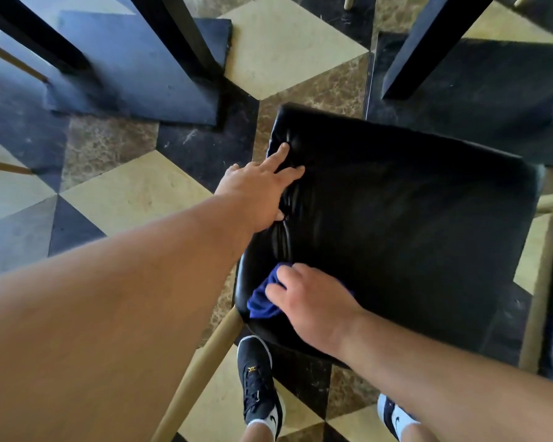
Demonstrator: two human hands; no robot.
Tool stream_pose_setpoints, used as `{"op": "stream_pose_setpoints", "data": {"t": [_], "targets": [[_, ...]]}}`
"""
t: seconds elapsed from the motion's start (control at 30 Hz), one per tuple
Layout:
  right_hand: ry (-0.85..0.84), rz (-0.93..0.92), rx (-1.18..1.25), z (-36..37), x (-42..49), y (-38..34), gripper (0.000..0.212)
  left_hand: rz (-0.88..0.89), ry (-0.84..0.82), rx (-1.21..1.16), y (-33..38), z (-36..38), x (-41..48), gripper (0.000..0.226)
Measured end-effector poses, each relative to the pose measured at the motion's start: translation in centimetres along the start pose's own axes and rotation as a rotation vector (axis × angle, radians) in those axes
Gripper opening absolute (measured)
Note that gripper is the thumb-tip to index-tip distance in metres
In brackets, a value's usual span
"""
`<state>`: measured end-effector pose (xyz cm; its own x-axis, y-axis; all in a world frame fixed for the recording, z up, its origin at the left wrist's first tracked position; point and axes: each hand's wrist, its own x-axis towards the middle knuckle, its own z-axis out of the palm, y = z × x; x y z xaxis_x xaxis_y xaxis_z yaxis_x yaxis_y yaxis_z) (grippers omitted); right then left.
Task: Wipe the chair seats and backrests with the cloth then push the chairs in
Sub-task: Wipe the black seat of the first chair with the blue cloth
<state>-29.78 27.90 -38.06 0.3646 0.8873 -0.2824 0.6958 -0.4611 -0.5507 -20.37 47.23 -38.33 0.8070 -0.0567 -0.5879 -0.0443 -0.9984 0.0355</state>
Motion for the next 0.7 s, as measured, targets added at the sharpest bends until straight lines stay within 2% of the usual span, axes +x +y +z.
{"op": "stream_pose_setpoints", "data": {"t": [0.1, 0.2, 0.3, 0.4, 0.43, 0.53, 0.7], "targets": [[-0.002, -0.061, -0.057, -0.7, 1.5, 1.1, 0.025, -0.002, 0.021, 0.056, 0.1, -0.1, 0.0, 0.104], [0.148, 0.022, -0.072, -1.5, 5.3, 2.2, 0.028, 0.022, 0.084, 0.118, 0.2, -0.6, 0.3, 0.098], [0.197, 0.115, -0.083, -0.7, 6.8, 1.7, 0.034, 0.047, 0.12, 0.204, 0.2, -0.8, 0.8, 0.093], [0.251, 0.116, -0.028, 1.4, 5.2, -0.7, 0.014, 0.022, 0.079, 0.187, 0.4, -0.6, 0.8, 0.103], [0.212, 0.059, -0.038, 2.3, 4.0, -2.0, 0.009, 0.01, 0.064, 0.183, 0.5, -0.5, 0.6, 0.104], [0.045, -0.058, -0.043, 3.8, 0.1, -3.8, 0.016, -0.036, 0.041, 0.183, 0.9, -0.4, 0.2, 0.105], [-0.194, -0.144, -0.13, 2.0, -7.7, 0.6, 0.021, -0.135, 0.033, 0.15, 2.6, 0.0, -0.7, 0.097]]}}
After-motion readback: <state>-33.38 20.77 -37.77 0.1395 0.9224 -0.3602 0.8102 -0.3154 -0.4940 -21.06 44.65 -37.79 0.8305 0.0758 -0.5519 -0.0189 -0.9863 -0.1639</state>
